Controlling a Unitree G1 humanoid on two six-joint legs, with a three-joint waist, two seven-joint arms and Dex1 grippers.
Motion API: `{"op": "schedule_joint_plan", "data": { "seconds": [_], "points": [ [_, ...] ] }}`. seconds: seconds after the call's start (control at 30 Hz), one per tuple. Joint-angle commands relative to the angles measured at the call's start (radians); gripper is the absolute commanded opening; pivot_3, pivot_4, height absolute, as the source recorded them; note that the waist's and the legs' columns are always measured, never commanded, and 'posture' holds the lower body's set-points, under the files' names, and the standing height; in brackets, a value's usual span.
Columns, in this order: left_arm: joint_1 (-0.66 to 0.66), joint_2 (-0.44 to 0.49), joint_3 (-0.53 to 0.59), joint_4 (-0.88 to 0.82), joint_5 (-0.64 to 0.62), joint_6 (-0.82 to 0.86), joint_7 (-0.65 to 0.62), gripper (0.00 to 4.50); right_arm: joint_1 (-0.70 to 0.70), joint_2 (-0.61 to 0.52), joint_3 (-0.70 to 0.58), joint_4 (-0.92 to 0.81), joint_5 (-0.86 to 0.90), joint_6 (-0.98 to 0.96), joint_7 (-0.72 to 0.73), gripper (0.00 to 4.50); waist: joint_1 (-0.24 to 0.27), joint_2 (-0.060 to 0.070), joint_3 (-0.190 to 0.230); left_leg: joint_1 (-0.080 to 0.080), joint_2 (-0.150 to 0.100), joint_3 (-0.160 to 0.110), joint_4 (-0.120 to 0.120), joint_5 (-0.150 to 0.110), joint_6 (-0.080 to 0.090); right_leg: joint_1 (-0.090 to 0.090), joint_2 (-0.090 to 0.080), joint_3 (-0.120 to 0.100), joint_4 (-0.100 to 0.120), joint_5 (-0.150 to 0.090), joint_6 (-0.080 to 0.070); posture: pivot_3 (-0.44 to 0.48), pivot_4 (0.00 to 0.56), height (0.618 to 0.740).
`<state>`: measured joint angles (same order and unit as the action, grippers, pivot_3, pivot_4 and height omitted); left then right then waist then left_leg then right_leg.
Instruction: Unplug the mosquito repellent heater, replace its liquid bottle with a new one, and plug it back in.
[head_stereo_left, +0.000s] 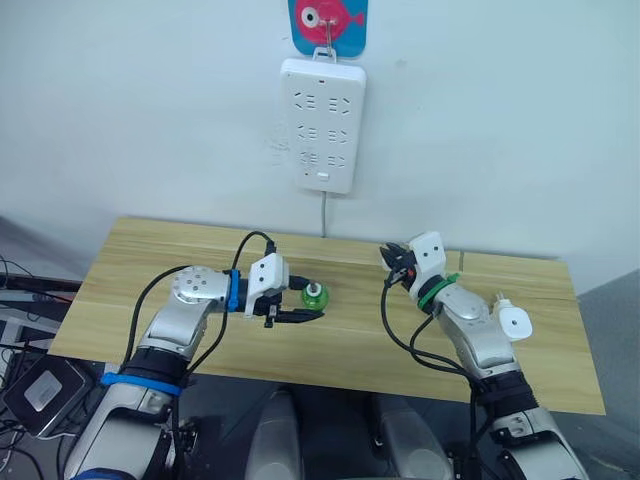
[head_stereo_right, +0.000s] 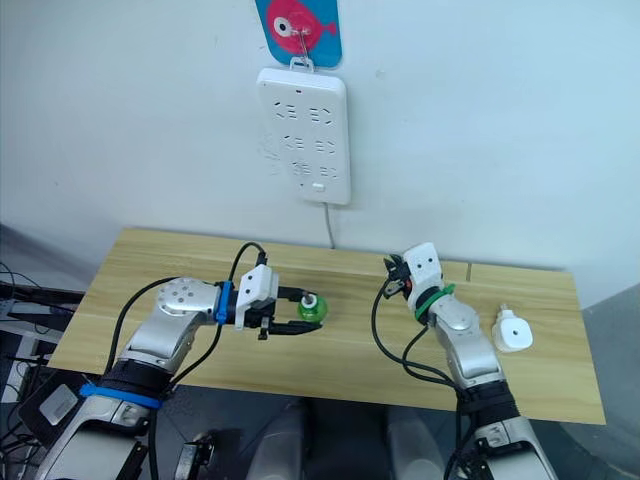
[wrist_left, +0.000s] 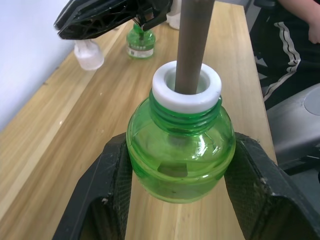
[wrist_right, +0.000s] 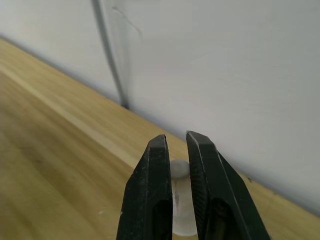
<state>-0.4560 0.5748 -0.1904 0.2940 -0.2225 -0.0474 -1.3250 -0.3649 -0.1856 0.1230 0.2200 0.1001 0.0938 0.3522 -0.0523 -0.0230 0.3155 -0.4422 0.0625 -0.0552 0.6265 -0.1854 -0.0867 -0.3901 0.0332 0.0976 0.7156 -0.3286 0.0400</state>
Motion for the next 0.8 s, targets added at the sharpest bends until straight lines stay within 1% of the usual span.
{"op": "schedule_joint_plan", "data": {
  "seconds": [0.03, 0.17, 0.2, 0.47, 0.53, 0.57, 0.7, 0.8],
  "points": [
    [0.015, 0.014, 0.013, -0.066, -0.021, 0.016, -0.011, 2.23, 0.009, 0.020, -0.019, 0.040, -0.014, -0.070, -0.023, 0.14, 0.003, 0.000, 0.000, 0.000, 0.000, 0.000, 0.000, 0.000, 0.000, 0.000, 0.000, 0.000, 0.000, 0.000, 0.000, 0.027, 0.326, 0.740],
    [0.009, 0.022, 0.017, -0.065, -0.021, 0.024, -0.019, 2.23, -0.001, 0.031, -0.037, 0.106, -0.021, -0.105, -0.047, 0.14, 0.006, 0.001, 0.000, 0.000, 0.000, 0.000, 0.000, 0.000, 0.000, 0.000, 0.000, 0.000, 0.000, 0.000, 0.000, 0.029, 0.326, 0.740],
    [0.007, 0.023, 0.018, -0.064, -0.021, 0.023, -0.020, 2.23, -0.001, 0.035, -0.043, 0.117, -0.017, -0.109, -0.048, 0.14, 0.007, 0.001, 0.000, 0.000, 0.000, 0.000, 0.000, 0.000, 0.000, 0.000, 0.000, 0.000, 0.000, 0.000, 0.000, 0.028, 0.319, 0.740],
    [0.003, 0.019, 0.011, -0.072, -0.020, 0.024, -0.026, 2.23, 0.013, 0.049, -0.050, 0.150, -0.007, -0.142, -0.040, 0.14, 0.007, 0.001, 0.000, 0.000, 0.000, 0.000, -0.001, 0.000, 0.000, 0.000, 0.000, 0.001, 0.000, 0.000, 0.000, 0.026, 0.317, 0.740],
    [0.000, 0.018, 0.011, -0.071, -0.020, 0.025, -0.027, 2.23, 0.008, 0.047, -0.052, 0.158, -0.013, -0.150, -0.042, 0.86, 0.008, 0.001, 0.000, 0.000, 0.000, 0.000, 0.000, 0.000, 0.000, 0.000, 0.000, 0.001, 0.000, 0.000, 0.000, 0.026, 0.317, 0.740],
    [-0.002, 0.017, 0.011, -0.070, -0.020, 0.024, -0.027, 2.23, 0.005, 0.046, -0.051, 0.161, -0.014, -0.155, -0.040, 1.10, 0.009, 0.001, 0.000, 0.000, 0.000, 0.001, 0.000, 0.000, 0.000, 0.000, 0.000, 0.001, 0.000, 0.000, 0.000, 0.026, 0.317, 0.740],
    [-0.004, 0.016, 0.012, -0.066, -0.020, 0.022, -0.028, 2.23, 0.000, 0.039, -0.051, 0.161, -0.019, -0.174, -0.035, 2.43, 0.009, 0.001, 0.001, 0.000, 0.000, 0.001, -0.001, 0.000, 0.000, 0.000, 0.000, 0.001, 0.000, 0.000, 0.000, 0.019, 0.312, 0.740],
    [-0.002, 0.014, 0.013, -0.066, -0.022, 0.021, -0.027, 2.23, 0.008, 0.033, -0.047, 0.120, -0.010, -0.171, -0.012, 3.54, 0.009, 0.001, 0.000, 0.000, 0.000, 0.001, -0.001, 0.000, 0.000, 0.000, 0.000, 0.001, 0.000, 0.000, 0.000, 0.019, 0.312, 0.740]
  ]
}}
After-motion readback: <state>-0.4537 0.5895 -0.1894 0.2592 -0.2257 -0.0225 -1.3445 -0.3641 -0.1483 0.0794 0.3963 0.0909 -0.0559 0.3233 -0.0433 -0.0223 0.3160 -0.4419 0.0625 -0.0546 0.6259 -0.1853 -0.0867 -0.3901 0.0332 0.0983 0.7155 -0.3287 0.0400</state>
